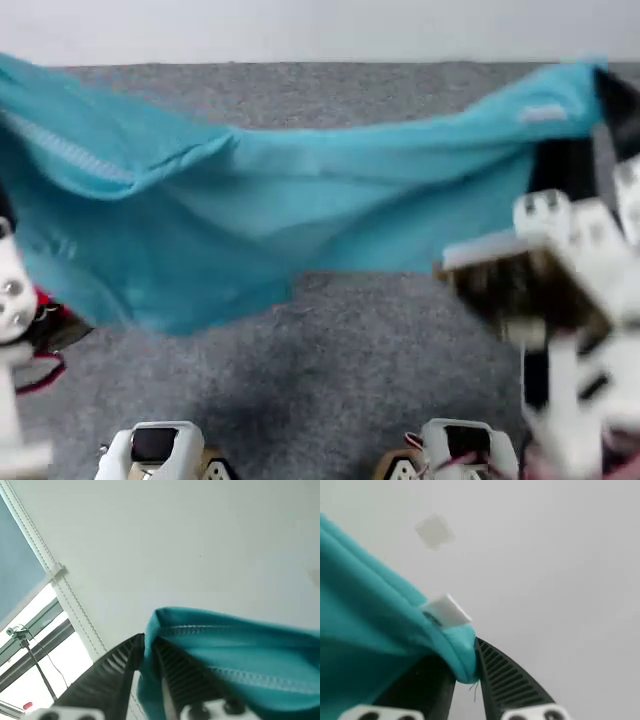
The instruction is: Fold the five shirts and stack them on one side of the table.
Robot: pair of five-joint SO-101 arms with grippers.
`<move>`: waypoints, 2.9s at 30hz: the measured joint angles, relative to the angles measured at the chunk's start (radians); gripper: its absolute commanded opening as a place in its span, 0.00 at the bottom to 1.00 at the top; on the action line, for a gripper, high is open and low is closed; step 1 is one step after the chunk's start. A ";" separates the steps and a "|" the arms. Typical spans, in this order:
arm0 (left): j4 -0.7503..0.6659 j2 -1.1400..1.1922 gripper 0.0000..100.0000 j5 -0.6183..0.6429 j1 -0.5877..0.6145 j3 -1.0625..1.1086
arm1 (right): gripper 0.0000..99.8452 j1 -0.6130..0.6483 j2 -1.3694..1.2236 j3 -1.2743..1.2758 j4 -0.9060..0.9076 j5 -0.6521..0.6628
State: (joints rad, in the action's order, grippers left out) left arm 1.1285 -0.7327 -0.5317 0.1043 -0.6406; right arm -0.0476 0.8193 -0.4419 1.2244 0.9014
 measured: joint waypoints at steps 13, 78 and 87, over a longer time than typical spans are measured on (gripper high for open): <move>0.025 0.000 0.01 -0.012 -0.006 0.203 | 0.01 -0.046 0.074 0.110 0.301 0.052; 0.077 0.973 0.01 -0.169 -0.071 0.295 | 0.01 -0.017 -1.005 0.497 -0.474 0.364; 0.562 0.815 0.01 -0.196 -0.071 0.295 | 0.01 -0.017 -0.902 0.497 -0.061 0.362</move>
State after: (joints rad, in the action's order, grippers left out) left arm 1.6901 0.0821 -0.7281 0.0338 -0.3460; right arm -0.0644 -0.0829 0.0552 1.1630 1.2635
